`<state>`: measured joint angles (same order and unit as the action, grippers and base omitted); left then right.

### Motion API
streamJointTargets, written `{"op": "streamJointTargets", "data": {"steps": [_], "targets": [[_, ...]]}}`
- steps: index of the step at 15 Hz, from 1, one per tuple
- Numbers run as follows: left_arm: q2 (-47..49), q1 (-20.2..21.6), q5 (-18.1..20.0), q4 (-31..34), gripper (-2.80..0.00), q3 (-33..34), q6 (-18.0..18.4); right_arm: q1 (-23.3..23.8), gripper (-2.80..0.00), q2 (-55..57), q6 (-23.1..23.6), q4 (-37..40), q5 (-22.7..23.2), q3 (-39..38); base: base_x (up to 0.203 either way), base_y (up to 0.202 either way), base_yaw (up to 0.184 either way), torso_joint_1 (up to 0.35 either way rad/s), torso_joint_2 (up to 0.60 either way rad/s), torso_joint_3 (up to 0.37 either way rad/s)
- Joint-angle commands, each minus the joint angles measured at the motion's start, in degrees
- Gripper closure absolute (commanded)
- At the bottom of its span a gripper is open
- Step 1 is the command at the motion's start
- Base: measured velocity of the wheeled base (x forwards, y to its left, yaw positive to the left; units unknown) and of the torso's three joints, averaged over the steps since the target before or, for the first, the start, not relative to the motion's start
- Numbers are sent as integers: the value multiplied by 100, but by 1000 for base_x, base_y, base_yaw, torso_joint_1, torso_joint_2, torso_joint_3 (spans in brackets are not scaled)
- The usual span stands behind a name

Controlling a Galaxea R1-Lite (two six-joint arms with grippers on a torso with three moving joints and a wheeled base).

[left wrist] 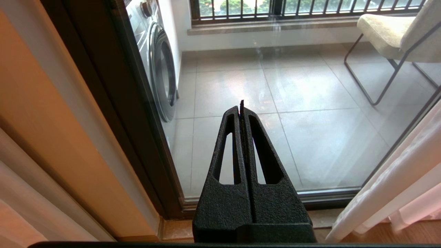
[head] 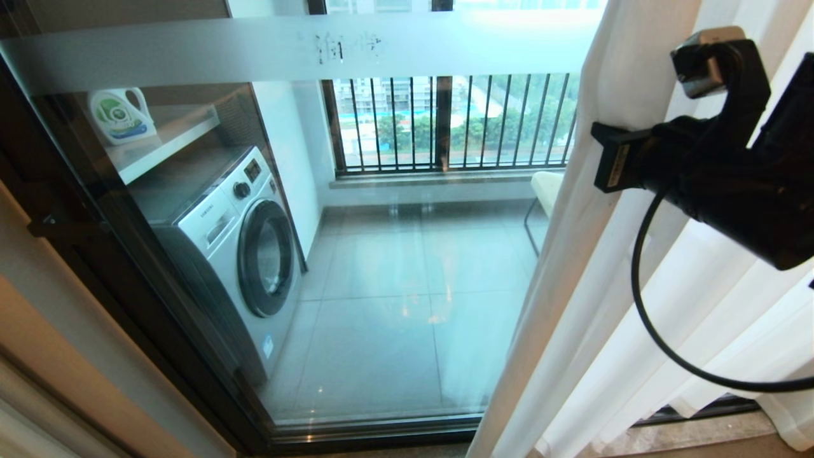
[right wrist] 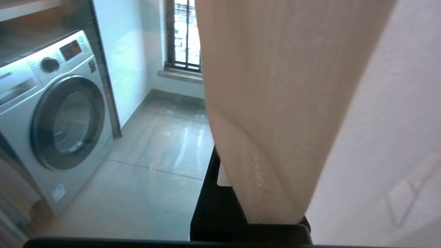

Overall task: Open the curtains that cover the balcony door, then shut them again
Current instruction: Pull the inner curtains open on both sides

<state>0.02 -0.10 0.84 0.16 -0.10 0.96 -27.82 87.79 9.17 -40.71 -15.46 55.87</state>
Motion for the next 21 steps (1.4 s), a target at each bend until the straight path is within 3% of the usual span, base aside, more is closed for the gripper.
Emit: {"op": "streamJointTargets", "data": {"steps": [1,7,13,21], "targets": [[-2,1,0,1,0,1,1,209,0,-146,6,-41,-6,-106,0,0,0,0,0,0],[-2,1,4,1,0,1,1,285,0,-113,8,-381,34,-58,0,0,0,0,0,0],[-2,1,4,1,0,1,1,682,0,-113,-3,-587,16,-68,0,0,0,0,0,0],[-2,1,4,4,0,1,1,717,0,-296,-20,-555,8,-93,0,0,0,0,0,0]]}}
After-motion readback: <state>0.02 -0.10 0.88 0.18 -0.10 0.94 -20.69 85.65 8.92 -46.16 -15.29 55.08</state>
